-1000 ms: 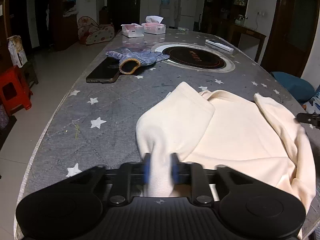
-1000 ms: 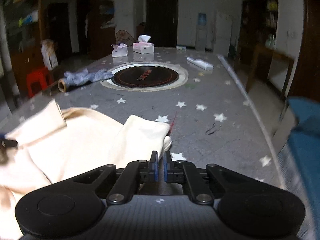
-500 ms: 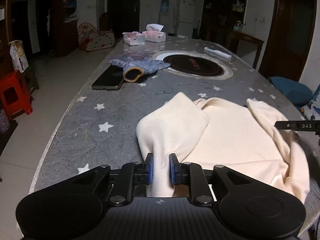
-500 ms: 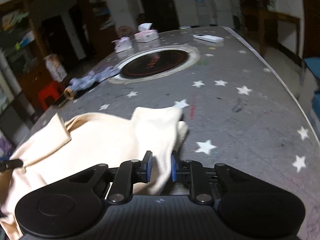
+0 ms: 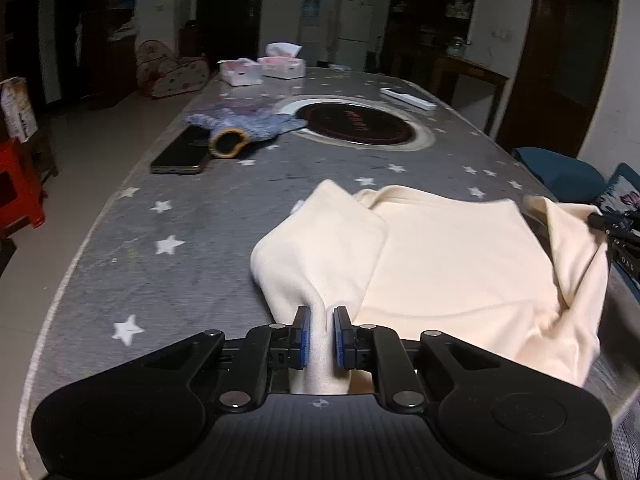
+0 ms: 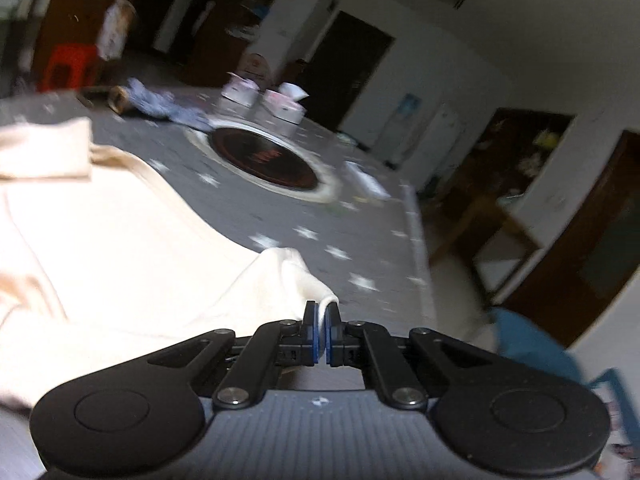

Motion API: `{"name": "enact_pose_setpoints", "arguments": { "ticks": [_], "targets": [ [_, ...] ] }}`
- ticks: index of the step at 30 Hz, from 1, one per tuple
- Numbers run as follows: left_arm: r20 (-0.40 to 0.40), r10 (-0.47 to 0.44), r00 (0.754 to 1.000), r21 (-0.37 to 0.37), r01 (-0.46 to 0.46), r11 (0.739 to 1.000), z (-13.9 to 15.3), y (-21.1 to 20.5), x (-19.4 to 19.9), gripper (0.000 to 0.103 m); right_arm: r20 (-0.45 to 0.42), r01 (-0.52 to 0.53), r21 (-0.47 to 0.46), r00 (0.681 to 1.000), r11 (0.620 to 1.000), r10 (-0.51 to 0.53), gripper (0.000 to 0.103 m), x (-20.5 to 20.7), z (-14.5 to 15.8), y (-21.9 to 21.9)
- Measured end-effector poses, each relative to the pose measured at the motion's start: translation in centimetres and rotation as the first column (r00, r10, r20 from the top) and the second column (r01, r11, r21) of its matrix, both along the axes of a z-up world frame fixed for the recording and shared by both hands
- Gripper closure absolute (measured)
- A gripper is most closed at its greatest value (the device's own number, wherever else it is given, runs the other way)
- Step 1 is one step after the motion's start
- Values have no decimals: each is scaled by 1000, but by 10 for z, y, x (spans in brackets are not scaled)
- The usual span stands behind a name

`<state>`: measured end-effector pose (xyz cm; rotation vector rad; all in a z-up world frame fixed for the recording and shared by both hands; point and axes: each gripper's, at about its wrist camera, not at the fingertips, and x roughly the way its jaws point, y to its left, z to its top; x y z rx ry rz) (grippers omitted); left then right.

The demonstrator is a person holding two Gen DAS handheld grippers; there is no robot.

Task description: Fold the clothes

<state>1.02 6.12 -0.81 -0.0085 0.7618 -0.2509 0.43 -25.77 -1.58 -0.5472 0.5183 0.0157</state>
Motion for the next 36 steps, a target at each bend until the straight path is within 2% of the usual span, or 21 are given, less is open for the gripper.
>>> {"name": "enact_pose_setpoints", "arguments": {
  "ticks": [6,9,13,17,20,22,23,25,31,34,36],
  "targets": [
    [0,-42,999,-12,42,999,0,-13,-5,92,22,171,-44,985,984,-170,101,-26,0,-48],
    [-11,-34,999,-13,34,999,-4,-13,-5,92,-35,254,-17,966,967,-254,100,-33,-12,-73],
    [-2,14,1000,-8,-14,1000,0,-3,-9,86,-101,287,46,954,957,-281,96,-39,-17,-90],
    [26,43,999,21,-44,999,11,5,-12,84,-83,259,97,964,961,-252,89,-36,-2,-86],
    [41,10,999,30,-11,999,15,-2,-11,83,-55,208,140,978,968,-202,76,-30,10,-78],
    [45,-24,999,38,22,999,14,-14,-6,74,-54,160,175,987,972,-152,73,-25,16,-71],
    [48,-40,998,47,37,998,13,-20,-4,65,-59,137,196,990,971,-127,69,-21,17,-66],
    [54,-70,996,75,66,995,8,-35,4,62,-82,95,243,994,965,-77,66,-13,20,-57],
    [7,-110,994,118,109,987,-14,-58,32,62,-125,3,296,991,955,36,61,3,17,-27],
    [0,-104,995,134,103,986,-20,-57,38,74,-142,-27,305,987,952,74,59,11,14,-15],
    [1,-96,995,137,94,986,-21,-54,39,87,-153,-42,310,984,950,93,55,15,11,-9]
  ]
}}
